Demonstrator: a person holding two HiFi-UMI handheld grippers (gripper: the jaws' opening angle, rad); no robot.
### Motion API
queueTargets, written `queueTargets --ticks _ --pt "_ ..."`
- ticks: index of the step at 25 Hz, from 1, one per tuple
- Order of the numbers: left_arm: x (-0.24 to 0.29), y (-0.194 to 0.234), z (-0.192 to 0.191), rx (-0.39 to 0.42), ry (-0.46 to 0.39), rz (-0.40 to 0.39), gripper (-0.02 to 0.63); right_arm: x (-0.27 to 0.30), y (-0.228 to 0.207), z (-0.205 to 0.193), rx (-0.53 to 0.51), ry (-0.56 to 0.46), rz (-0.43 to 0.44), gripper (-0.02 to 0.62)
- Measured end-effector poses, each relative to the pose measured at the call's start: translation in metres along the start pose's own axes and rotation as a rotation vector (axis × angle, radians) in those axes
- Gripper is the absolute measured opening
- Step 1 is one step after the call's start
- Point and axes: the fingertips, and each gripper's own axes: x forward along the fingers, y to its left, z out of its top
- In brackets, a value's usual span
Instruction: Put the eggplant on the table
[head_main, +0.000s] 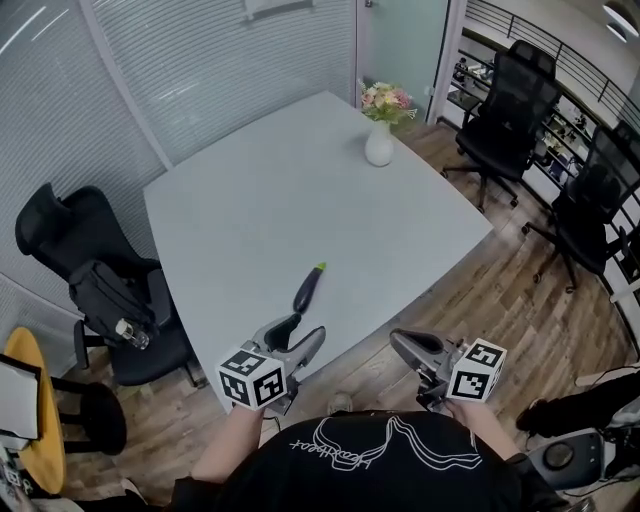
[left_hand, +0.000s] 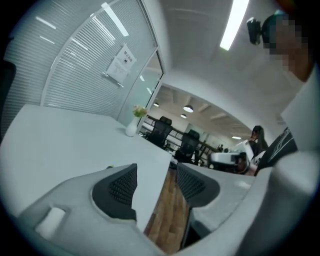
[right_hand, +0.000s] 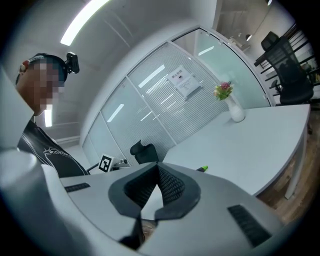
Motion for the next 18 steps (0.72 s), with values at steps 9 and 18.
queueTargets --ticks 9,18 --pt "-0.026 -0.092 0.019 -0.042 -0.069 -0.283 0.090 0.002 0.039 -0.001 -0.017 -0.004 0.118 0.009" --pt "-0.025 -0.118 0.007 0.041 -0.047 -0.251 0.020 -0.006 0.059 -0.004 -0.059 -0.011 0.170 0.008"
